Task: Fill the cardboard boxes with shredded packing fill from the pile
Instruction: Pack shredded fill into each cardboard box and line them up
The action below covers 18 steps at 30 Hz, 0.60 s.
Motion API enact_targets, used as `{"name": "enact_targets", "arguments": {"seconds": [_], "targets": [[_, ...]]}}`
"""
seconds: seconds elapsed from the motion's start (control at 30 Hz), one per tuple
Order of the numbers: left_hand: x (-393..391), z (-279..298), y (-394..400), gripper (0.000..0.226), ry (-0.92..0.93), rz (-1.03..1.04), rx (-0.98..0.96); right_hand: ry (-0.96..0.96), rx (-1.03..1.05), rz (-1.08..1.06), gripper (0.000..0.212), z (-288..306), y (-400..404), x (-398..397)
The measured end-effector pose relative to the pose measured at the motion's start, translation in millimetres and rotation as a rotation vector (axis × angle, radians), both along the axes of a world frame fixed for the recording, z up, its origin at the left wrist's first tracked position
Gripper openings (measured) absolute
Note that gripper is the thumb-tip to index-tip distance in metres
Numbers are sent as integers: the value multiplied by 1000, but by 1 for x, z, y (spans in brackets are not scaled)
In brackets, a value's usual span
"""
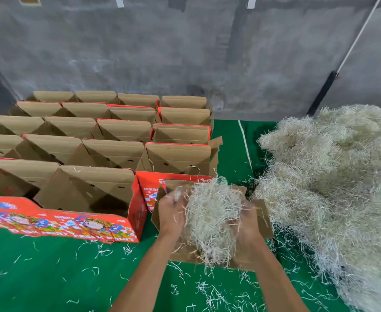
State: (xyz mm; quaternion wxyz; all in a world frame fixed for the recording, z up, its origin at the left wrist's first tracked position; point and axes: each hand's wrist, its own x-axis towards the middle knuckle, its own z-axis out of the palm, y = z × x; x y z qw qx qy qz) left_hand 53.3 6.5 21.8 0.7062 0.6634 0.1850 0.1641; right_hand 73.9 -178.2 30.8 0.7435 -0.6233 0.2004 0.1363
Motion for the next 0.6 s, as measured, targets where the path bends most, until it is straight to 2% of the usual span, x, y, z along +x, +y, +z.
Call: {"name": "enact_targets", "arguments": {"seconds": [0.03,0.1,0.13,0.17,0.23,0.27,0.33,0.4,0.43,0.5,0.53,0.6], "targets": [[0,0,9,33,-3,59,-12,-48,-52,-80,14,4,-8,-1],[3,-2,36,44,16,185,-62,-140,-274,-127,32,5,-33,7],[1,-4,46,47,50,205,-61,-161,-315,-129,45,-1,-48,12],[1,-1,52,53,123,156,-15,-153,-293,-115,50,3,-56,13],[-2,8,38,63,250,-11,13,-157,-104,24,39,2,-50,10],[-2,9,24,71,317,-118,-42,-121,124,45,41,-2,-39,10],[-4,14,-9,108,409,-288,-97,-11,408,-36,40,2,-7,7],[-9,11,-35,122,468,-371,-31,14,322,-34,25,-2,14,5],[-11,8,-40,114,461,-342,8,-23,170,48,20,-4,16,1],[-13,1,-36,53,390,-229,52,-141,-54,112,18,-11,8,2],[-14,1,-31,31,365,-188,25,-210,-108,101,20,-16,2,3],[-9,-3,-19,33,376,-136,-226,-306,-176,29,36,-18,-5,2]]}}
